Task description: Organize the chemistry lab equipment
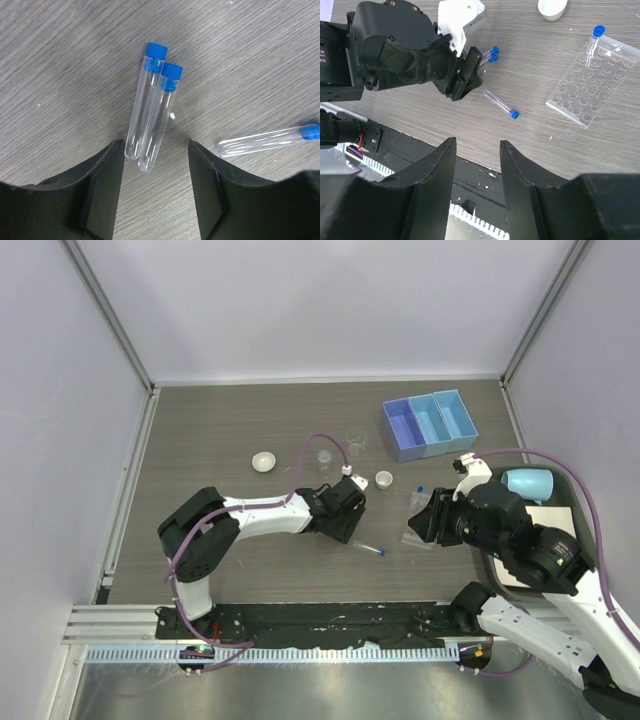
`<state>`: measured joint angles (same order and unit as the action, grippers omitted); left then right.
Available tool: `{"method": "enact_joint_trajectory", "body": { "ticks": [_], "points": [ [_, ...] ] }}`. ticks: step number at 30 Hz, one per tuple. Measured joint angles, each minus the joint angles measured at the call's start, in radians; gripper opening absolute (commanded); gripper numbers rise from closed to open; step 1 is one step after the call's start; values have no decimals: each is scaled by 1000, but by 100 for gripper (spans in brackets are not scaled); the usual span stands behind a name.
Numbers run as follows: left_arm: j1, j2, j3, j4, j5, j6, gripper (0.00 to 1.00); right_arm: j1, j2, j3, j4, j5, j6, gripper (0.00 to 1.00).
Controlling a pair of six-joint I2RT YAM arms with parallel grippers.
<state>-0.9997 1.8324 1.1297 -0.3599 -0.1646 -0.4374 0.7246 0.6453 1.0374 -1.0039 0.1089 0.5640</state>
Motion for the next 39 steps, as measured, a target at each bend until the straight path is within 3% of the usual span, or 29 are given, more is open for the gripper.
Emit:
{"method": "enact_joint_trajectory", "body": {
  "ticks": [19, 36, 38, 39],
  "points": [
    [-92, -31, -39, -7, -30, -78, 57, 0, 0, -4, 0, -7, 12, 46],
    [-64, 44, 63, -19, 29, -55, 59, 0, 0, -4, 0, -6, 14, 46],
    [-54, 45, 63, -10, 44, -53, 55, 0, 0, -5, 0, -6, 14, 46],
    [-51, 45, 64, -8, 49, -53, 47, 0, 0, -5, 0, -6, 14, 46]
  ]
}}
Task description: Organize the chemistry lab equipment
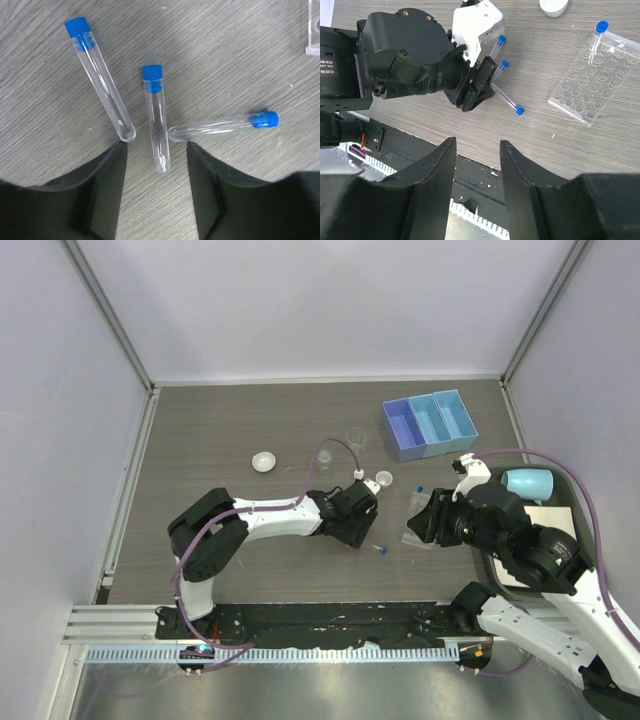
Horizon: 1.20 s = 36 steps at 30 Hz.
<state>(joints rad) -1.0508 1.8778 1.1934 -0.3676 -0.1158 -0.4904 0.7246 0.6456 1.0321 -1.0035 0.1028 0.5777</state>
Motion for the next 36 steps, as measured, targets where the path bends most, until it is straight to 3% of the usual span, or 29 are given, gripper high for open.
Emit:
{"method": "enact_joint_trajectory", "body": {
  "ticks": [3, 19, 29, 36],
  "points": [
    [9, 6, 3, 10, 6, 3, 37, 0, 0, -4, 0, 0, 0, 45],
    [20, -24, -75, 133, 28, 0, 26, 0, 3, -35, 9, -2, 2, 45],
    [5, -26, -81, 136, 8, -7, 3, 0, 7, -46, 23, -9, 10, 45],
    [-18, -10, -48, 89, -51, -28, 0, 0, 9, -63, 35, -12, 19, 45]
  ]
}}
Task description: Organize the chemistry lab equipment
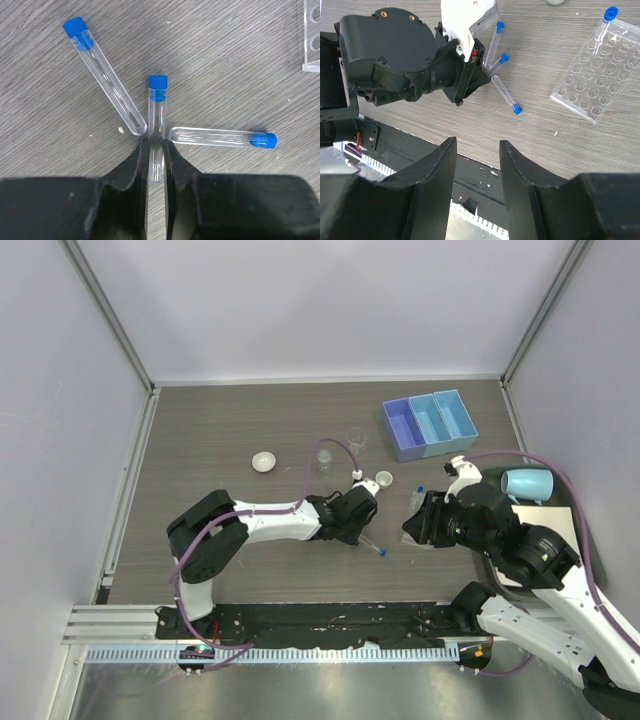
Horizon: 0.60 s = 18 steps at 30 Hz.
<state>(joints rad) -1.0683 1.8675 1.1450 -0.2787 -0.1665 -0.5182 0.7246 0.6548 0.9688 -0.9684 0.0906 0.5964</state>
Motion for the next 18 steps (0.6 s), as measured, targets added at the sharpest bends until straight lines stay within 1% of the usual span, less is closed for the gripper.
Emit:
{"method": "enact_joint_trajectory", "body": {
  "ticks": [5, 11, 14, 18],
  "points": [
    [-18, -4, 13, -53, -38, -3, 0, 0, 5, -4, 7, 0, 1, 45],
    [-24, -50, -2, -195, -52, 3, 0, 0, 29, -4, 20, -6, 0, 45],
    [-24, -95, -29, -287, -51, 8, 0, 0, 37, -4, 23, -13, -4, 45],
    [-24, -173, -50, -364, -42, 26, 0, 0, 47, -3, 23, -32, -22, 45]
  ]
}}
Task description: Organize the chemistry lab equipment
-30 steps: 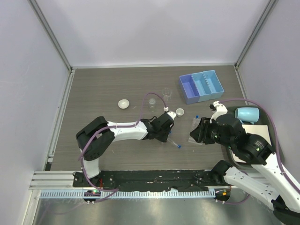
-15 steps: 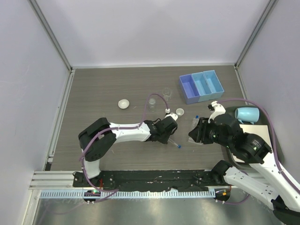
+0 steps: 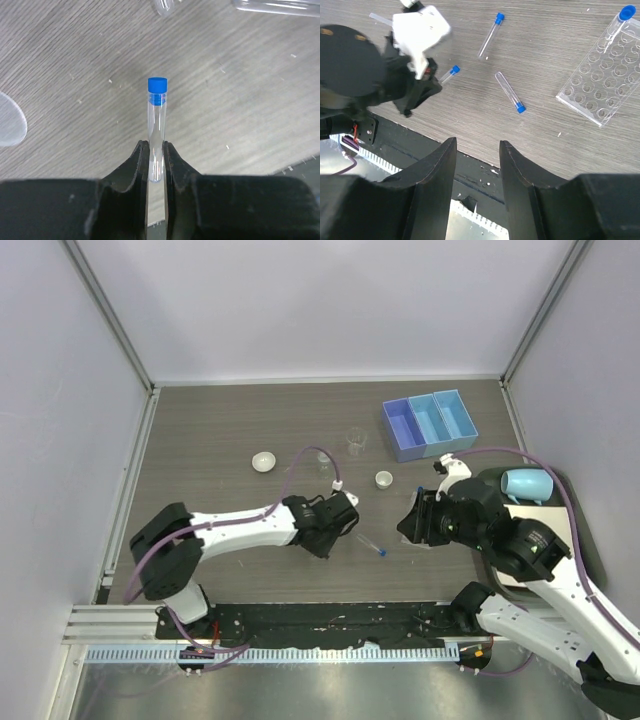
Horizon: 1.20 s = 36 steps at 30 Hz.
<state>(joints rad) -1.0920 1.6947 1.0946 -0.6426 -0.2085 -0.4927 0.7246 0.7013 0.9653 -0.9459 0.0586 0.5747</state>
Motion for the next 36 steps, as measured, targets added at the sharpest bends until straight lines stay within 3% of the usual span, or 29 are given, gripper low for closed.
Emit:
{"method": "enact_joint_trajectory", "body": {
  "ticks": [12, 24, 36],
  "points": [
    [0, -406, -128, 38, 195, 31, 0, 0, -7, -80, 39, -229, -41, 46],
    [0, -595, -327, 268, 510, 26, 0, 1, 13, -191, 208, -552, -8, 50],
    [0, -715, -400, 428, 654, 2, 0, 90, 114, -231, 396, -595, 85, 45]
  ]
}}
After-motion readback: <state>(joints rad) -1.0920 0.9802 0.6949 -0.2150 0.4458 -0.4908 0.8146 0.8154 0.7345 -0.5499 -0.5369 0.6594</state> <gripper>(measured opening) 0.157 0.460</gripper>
